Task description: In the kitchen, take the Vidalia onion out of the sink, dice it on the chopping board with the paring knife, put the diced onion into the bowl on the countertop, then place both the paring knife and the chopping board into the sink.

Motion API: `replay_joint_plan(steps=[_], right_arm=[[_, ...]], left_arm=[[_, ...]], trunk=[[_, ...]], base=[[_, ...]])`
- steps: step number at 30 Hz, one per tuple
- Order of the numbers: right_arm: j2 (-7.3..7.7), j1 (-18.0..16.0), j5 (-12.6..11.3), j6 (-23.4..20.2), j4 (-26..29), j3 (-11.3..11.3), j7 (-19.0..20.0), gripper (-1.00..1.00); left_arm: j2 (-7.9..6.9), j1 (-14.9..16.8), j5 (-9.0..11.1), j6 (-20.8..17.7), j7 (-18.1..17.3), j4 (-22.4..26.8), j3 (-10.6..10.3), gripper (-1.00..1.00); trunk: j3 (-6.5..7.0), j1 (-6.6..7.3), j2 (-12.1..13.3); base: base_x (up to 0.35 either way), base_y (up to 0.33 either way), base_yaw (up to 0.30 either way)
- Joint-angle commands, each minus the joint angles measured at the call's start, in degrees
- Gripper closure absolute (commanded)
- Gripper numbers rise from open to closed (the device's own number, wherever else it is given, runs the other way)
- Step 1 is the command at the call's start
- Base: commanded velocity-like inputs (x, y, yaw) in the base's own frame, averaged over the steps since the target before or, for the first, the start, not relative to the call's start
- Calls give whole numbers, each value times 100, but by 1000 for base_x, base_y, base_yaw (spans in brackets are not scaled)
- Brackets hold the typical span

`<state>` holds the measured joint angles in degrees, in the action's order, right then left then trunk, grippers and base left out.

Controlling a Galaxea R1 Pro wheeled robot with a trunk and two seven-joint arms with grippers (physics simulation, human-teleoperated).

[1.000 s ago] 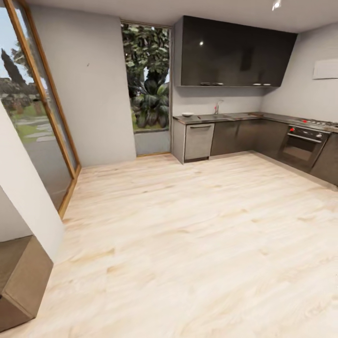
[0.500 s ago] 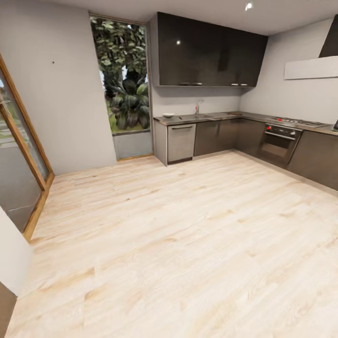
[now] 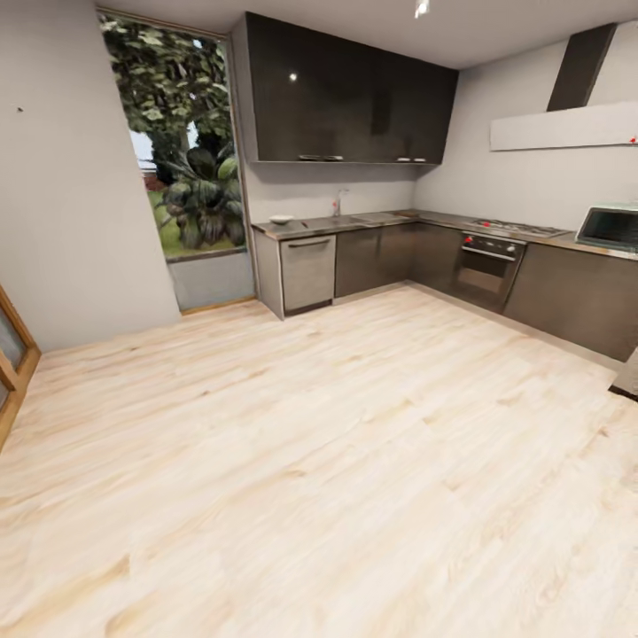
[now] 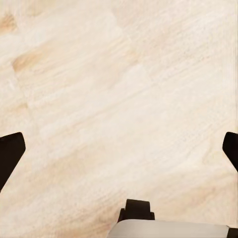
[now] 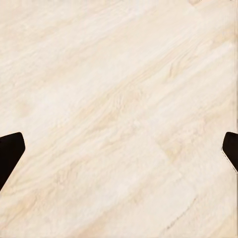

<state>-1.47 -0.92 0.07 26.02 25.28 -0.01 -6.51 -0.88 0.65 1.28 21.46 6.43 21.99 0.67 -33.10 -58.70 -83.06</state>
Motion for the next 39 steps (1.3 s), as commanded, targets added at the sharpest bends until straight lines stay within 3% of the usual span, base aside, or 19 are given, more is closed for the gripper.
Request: replay_joint_plan(steps=[1,39], right_arm=[[-2,-4,1,17,-5,1,-17,-100],[-2,-4,1,17,-5,1,-17,-100]], left_arm=[[0,3,13,17,7,-2,1,-100],[0,4,13,23,7,-2,-2,-100]], trunk=[[-5,-3,-2],[-5,-3,-2]], base=[[310,-82,-126],[308,-123,-8]])
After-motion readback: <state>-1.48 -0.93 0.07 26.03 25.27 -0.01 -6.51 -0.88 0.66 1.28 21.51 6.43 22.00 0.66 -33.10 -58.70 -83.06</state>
